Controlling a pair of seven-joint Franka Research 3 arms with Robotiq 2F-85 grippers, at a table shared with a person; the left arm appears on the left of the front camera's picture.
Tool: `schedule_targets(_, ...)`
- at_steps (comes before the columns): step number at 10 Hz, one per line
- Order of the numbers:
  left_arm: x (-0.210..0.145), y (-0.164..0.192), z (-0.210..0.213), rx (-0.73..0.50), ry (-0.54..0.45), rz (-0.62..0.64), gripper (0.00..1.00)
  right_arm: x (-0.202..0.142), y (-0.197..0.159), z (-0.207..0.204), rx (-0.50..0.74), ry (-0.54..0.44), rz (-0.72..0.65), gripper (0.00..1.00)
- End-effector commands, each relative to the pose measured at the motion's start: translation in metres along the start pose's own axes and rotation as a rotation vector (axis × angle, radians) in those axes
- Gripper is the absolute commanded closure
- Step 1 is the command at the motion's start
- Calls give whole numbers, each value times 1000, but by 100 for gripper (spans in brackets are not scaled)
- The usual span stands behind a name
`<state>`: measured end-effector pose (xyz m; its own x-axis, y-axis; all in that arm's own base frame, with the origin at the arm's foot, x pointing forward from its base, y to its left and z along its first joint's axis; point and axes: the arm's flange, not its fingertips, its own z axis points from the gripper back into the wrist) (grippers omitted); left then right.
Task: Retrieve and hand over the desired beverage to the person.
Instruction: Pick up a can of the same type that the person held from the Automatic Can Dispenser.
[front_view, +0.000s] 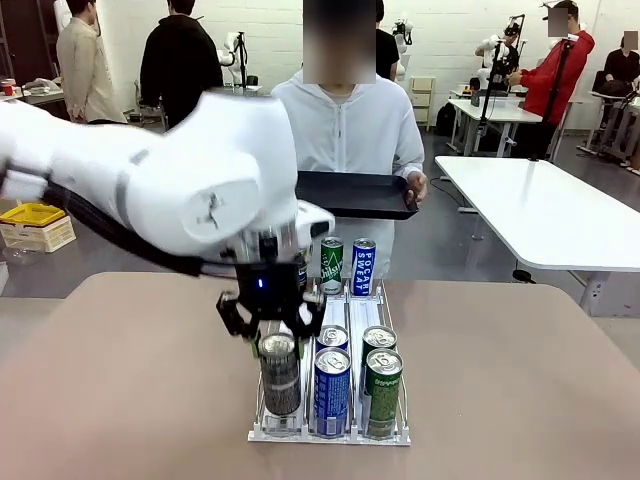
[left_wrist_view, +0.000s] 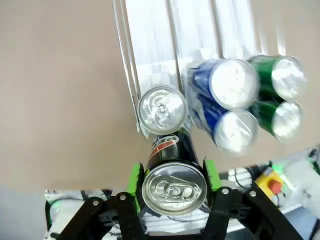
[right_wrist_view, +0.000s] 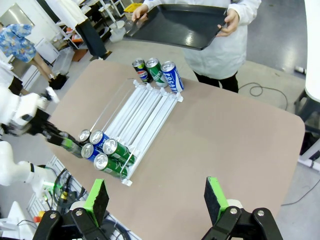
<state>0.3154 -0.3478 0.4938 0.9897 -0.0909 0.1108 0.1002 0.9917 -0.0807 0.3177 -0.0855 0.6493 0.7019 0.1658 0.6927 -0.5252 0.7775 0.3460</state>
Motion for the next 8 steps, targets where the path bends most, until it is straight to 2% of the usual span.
schedule_targets(1, -6, 8, 79, -44, -43, -21, 100, 1, -2, -1, 30, -13, 7, 0)
schedule_targets(3, -2, -5, 141, -43, -79, -30, 100, 1, -2, -1, 30, -13, 7, 0)
schedule_targets(5, 22, -14, 182, -38, -85, -11, 100, 1, -2, -1, 30, -13, 7, 0)
schedule_targets(7, 39, -18, 186, -29, 19, -3, 100, 1, -2, -1, 30, -13, 7, 0)
schedule_targets(8, 42, -18, 185, -28, 21, -4, 100, 1, -2, -1, 30, -13, 7, 0)
